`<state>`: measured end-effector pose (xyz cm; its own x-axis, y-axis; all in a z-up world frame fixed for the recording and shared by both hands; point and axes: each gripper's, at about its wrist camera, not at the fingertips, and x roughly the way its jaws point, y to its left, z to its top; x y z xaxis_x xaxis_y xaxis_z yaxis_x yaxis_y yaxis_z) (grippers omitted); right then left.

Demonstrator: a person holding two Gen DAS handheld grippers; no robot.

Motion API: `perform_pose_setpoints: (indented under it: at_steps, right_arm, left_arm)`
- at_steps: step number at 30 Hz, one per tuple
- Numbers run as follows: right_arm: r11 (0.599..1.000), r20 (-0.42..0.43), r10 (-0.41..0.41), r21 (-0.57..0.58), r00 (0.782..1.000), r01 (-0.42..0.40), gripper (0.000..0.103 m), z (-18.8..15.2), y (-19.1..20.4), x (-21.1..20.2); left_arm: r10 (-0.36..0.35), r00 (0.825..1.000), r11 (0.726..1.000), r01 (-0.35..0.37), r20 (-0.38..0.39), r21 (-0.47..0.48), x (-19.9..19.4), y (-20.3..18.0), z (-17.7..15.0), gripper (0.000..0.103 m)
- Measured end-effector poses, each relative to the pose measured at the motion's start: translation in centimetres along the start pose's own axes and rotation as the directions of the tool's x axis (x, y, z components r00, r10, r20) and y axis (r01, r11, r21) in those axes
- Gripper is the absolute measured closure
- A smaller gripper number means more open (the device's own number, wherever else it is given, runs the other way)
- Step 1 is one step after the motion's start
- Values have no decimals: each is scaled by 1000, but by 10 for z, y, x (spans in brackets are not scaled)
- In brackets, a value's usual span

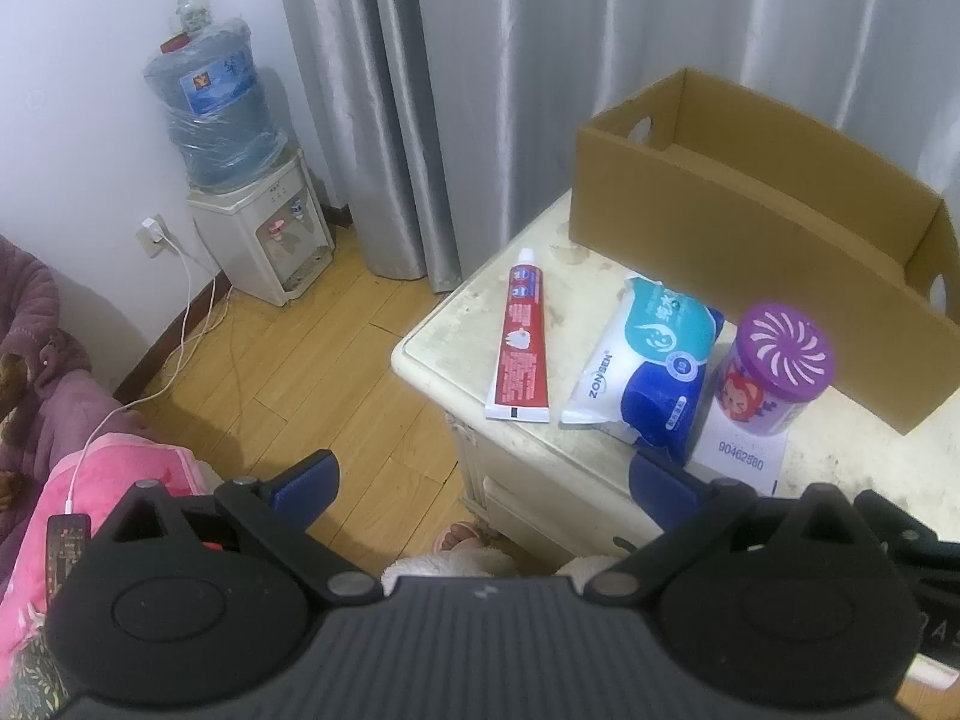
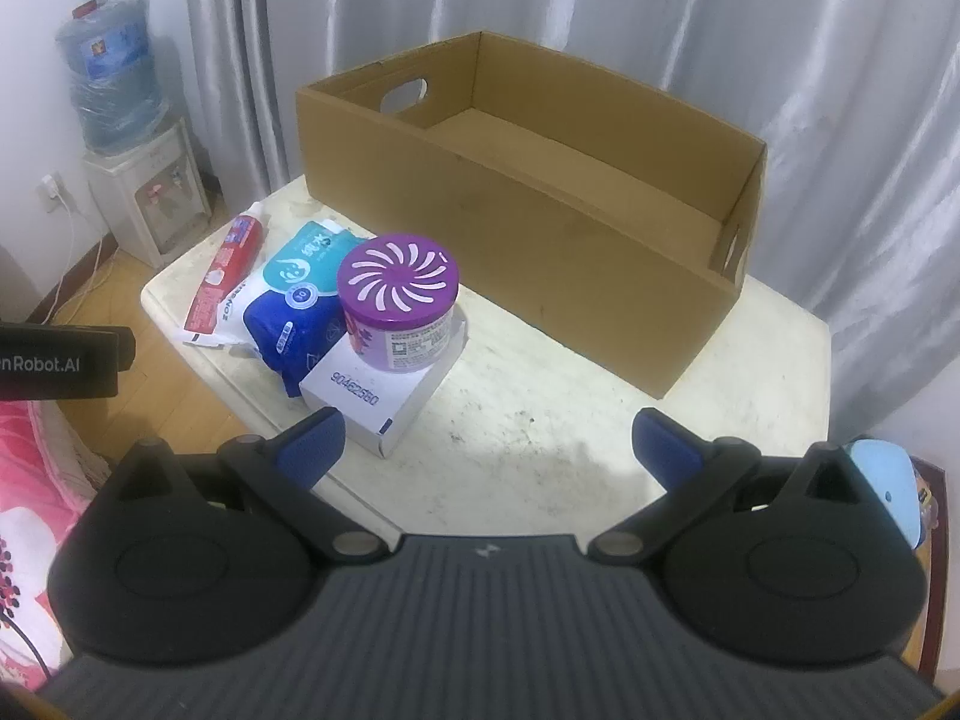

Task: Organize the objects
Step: 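Move the right gripper toward the purple-lidded air freshener jar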

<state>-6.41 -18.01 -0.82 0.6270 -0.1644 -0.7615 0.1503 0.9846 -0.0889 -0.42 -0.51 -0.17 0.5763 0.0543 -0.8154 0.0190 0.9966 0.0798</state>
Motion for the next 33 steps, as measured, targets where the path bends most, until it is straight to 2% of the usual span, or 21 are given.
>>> perform_pose_setpoints:
  at_steps: [18, 24, 26, 29, 33]
  right_arm:
    - [1000, -8, 3, 16, 1000, -3, 1, 1, -8, 8]
    - [998, -6, 23, 50, 1000, -23, 1, 4, -25, 12]
    - [997, 13, 46, 66, 999, -47, 1, 6, -33, 13]
    - [989, 72, 121, 78, 990, -127, 1, 7, -44, 11]
    - [976, 125, 190, 83, 974, -201, 1, 14, -56, 13]
  left_arm:
    - [-9, 1000, 999, 10, -7, 39, 9, -7, 0, 0]
    - [-44, 997, 993, 37, 63, 115, 8, -18, 0, 0]
    - [-72, 992, 987, 56, 102, 150, 5, -23, 0, 0]
    - [-124, 982, 977, 96, 144, 189, 5, -31, -1, 0]
    - [-170, 971, 962, 127, 167, 240, 9, -45, -2, 0]
